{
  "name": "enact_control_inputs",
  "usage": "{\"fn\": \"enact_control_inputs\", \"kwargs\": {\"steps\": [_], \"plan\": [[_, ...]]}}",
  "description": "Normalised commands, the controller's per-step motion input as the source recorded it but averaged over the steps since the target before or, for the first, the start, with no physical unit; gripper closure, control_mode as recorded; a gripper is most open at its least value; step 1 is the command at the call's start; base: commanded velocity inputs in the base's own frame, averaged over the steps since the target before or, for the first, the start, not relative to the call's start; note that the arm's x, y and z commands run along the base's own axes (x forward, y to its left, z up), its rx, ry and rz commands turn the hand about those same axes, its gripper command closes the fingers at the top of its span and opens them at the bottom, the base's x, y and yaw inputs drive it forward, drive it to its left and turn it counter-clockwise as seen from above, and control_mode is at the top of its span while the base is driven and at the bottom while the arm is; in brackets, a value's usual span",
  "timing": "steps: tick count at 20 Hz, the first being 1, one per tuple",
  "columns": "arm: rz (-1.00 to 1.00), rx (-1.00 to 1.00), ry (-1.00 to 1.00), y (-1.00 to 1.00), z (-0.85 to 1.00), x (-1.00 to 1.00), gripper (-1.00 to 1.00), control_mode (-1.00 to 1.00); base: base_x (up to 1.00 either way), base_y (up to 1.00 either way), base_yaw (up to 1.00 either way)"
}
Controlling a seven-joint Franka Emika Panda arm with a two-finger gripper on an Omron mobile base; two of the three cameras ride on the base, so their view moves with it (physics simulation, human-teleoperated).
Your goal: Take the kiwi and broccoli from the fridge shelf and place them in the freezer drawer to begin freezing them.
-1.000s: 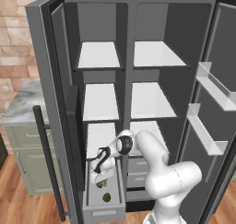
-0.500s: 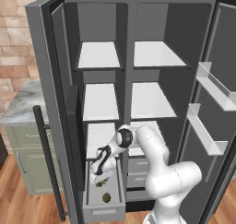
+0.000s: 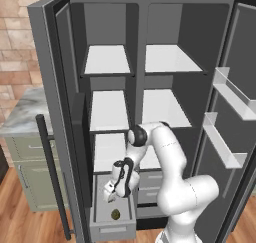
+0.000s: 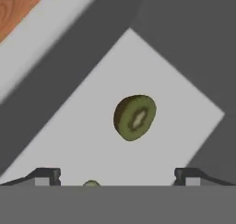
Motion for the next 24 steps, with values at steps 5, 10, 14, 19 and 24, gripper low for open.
{"fn": "enact_control_inputs", "kwargs": {"steps": [5,10,14,19,24], "plan": [[-0.06,0.00,-0.11,-0.09,0.83,-0.41,-1.00,-1.00,0.00,0.00,0.00],[-0.09,0.02,-0.05,-0.03,0.71,-0.73,-1.00,-1.00,0.00,0.00,0.00],[-0.12,0.00,-0.02,-0.01,0.92,-0.54,-1.00,-1.00,0.00,0.00,0.00],[-0.13,0.00,0.00,0.00,0.76,-0.54,-1.00,-1.00,0.00,0.00,0.00],[-0.13,0.00,0.00,-0.01,0.63,-0.55,-1.00,-1.00,0.00,0.00,0.00]]}}
